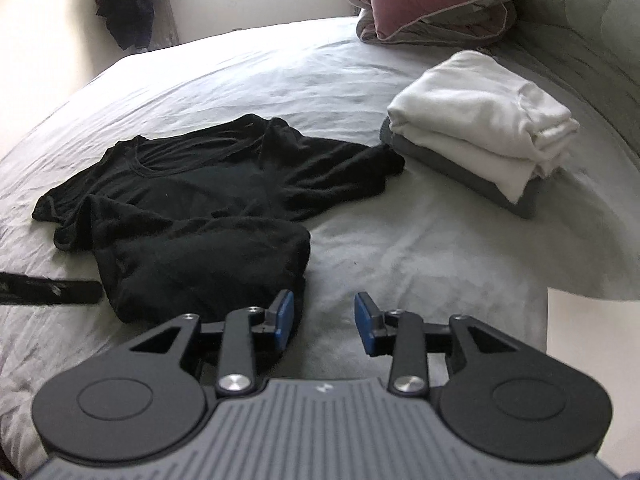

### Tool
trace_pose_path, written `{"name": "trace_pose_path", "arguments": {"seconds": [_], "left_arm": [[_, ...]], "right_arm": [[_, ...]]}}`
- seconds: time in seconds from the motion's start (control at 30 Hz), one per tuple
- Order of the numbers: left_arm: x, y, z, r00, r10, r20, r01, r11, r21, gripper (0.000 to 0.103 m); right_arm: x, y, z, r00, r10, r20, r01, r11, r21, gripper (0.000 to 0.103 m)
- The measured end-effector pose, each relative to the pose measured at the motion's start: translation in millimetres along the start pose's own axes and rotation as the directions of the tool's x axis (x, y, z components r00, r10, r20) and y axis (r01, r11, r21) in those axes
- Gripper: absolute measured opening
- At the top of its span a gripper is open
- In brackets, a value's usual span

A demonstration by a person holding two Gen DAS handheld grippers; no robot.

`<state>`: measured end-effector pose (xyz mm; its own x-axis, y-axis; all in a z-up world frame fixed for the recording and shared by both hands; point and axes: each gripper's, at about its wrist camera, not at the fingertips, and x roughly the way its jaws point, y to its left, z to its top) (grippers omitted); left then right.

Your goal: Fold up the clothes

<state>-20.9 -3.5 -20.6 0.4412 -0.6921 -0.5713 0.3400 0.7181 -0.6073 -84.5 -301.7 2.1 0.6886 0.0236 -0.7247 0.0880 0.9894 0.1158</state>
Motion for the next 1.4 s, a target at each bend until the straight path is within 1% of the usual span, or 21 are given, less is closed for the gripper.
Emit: {"name": "trace_pose_path", "arguments": {"seconds": [0.03,0.07,0.1,0.17,0.27,0.37,0.43,0.47,0.5,0.57,0.63,0.7,0.83,0.9,1.1,1.23,1.4], "left_arm": [[-3.3,1.0,0.0,1.0,-0.001,0.013,0.001,1.0,0.0,0.001],[-5.8,3.3,-0.3,1.0,0.009,0.023,-0.009,1.0,-0.009,0.012],[-5.8,6.9,-0.5,1.0,0.015,0.023,-0.014,1.0,-0.026,0.028],[-3.0,13.2,-2.4,1.0,0.021,0.009,-0.021,0.998,-0.058,0.041],[9.2,19.5,-7.4,0.999,0.028,-0.019,-0.03,0.994,-0.103,0.041],[25.6,25.6,-13.1,0.999,0.032,-0.037,-0.037,0.986,-0.164,0.041],[32.6,27.2,-16.5,1.0,0.023,-0.018,-0.026,0.982,-0.189,0.037],[35.5,26.0,-16.7,1.0,0.015,-0.017,-0.017,0.982,-0.188,0.014],[38.0,23.9,-16.5,1.0,0.002,-0.026,-0.007,0.983,-0.182,0.002],[34.7,17.8,-16.1,1.0,0.001,-0.025,-0.005,0.987,-0.158,0.001],[22.6,9.1,-14.8,1.0,-0.004,-0.017,0.002,0.992,-0.128,0.001],[4.2,2.1,-14.0,1.0,-0.021,-0.009,0.02,0.995,-0.102,0.001],[-41.5,-9.1,-14.5,0.999,-0.021,0.036,0.021,0.999,-0.025,0.001],[-65.0,-9.5,-17.2,0.998,-0.019,0.058,0.02,1.0,-0.014,0.001],[-120.8,-1.8,-36.8,0.995,0.004,0.098,-0.002,1.0,-0.022,0.001],[-152.4,15.4,-48.0,0.988,0.067,0.141,-0.057,0.996,-0.072,0.001],[-191.9,37.1,-61.8,0.97,0.148,0.191,-0.123,0.983,-0.137,0.001]], "right_arm": [[-0.7,-1.1,-1.3,1.0,0.003,-0.003,-0.003,1.0,0.005,0.038],[-1.4,-2.3,-2.6,1.0,0.006,-0.005,-0.006,1.0,0.01,0.039],[-1.9,-2.8,-3.4,1.0,0.009,-0.009,-0.009,1.0,0.015,0.04],[-3.2,-2.4,-3.9,1.0,0.016,-0.008,-0.016,1.0,0.019,0.042],[-5.7,1.6,-3.5,1.0,0.025,0.002,-0.025,1.0,0.018,0.047],[-7.2,7.9,-3.3,0.999,0.033,0.01,-0.033,0.999,0.011,0.049],[-6.5,11.1,-2.8,0.999,0.038,0.009,-0.038,0.999,0.009,0.049],[-6.0,12.5,-2.8,0.999,0.04,0.008,-0.04,0.999,0.007,0.049],[-5.7,13.7,-2.6,0.999,0.041,0.008,-0.041,0.999,0.003,0.049],[-6.7,15.8,-2.5,0.999,0.037,0.013,-0.037,0.999,-0.008,0.049],[-8.9,16.9,-2.3,0.999,0.032,0.022,-0.031,0.999,-0.023,0.049],[-11.8,15.9,-1.8,0.999,0.035,0.028,-0.034,0.999,-0.033,0.049],[-17.3,11.4,-1.2,0.998,0.047,0.042,-0.046,0.998,-0.036,0.05],[-18.9,9.4,-1.1,0.997,0.058,0.042,-0.057,0.998,-0.026,0.05],[-24.8,9.3,-2.6,0.995,0.094,0.041,-0.093,0.996,-0.011,0.05],[-25.6,13.4,-6.8,0.992,0.127,0.018,-0.127,0.992,-0.006,0.052],[-22.0,19.4,-14.4,0.986,0.164,-0.023,-0.164,0.986,0.001,0.053]]}}
